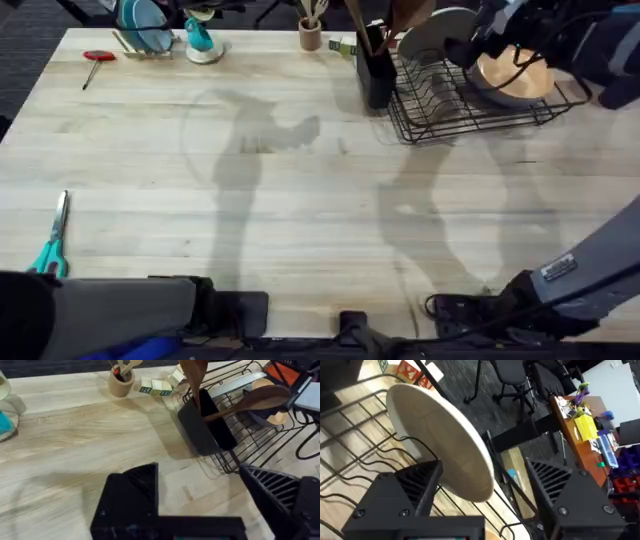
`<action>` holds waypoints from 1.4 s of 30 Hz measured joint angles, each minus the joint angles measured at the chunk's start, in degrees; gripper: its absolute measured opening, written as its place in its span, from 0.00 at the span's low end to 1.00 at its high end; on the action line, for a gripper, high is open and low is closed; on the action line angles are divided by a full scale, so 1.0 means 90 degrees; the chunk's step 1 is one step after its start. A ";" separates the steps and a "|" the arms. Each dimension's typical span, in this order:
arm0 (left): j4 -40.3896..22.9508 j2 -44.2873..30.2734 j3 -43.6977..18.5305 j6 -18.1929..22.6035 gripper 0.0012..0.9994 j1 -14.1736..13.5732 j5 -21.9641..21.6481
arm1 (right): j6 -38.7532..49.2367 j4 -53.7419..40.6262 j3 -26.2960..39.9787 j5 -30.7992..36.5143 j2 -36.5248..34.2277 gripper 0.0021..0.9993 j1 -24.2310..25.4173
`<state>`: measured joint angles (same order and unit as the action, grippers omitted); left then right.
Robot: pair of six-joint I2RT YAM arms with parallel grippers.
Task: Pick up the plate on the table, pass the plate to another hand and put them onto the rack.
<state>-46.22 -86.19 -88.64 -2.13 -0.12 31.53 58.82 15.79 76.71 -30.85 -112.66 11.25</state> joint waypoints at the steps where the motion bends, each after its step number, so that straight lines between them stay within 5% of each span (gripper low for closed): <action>1: 0.0000 -0.0001 0.0000 0.0001 0.99 0.0000 0.0000 | -0.0056 -0.0008 0.0000 0.0000 0.0019 1.00 0.0000; 21: 0.0000 -0.0001 0.0000 0.0000 1.00 0.0000 0.0000 | -0.1993 -0.0406 0.0002 0.0294 0.1916 1.00 -0.0005; 32: 0.0130 0.0000 0.0000 0.0131 1.00 0.0000 -0.0355 | -0.2417 -0.3721 0.0007 0.0337 0.3864 1.00 -0.0070; 42: 0.0364 -0.0002 0.0000 0.0168 1.00 0.0000 -0.0841 | -0.4555 -0.5125 0.0007 0.1322 0.5188 1.00 -0.0070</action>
<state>-42.94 -86.21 -88.64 -0.62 -0.12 23.96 17.82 -30.33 76.77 -18.96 -65.97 10.61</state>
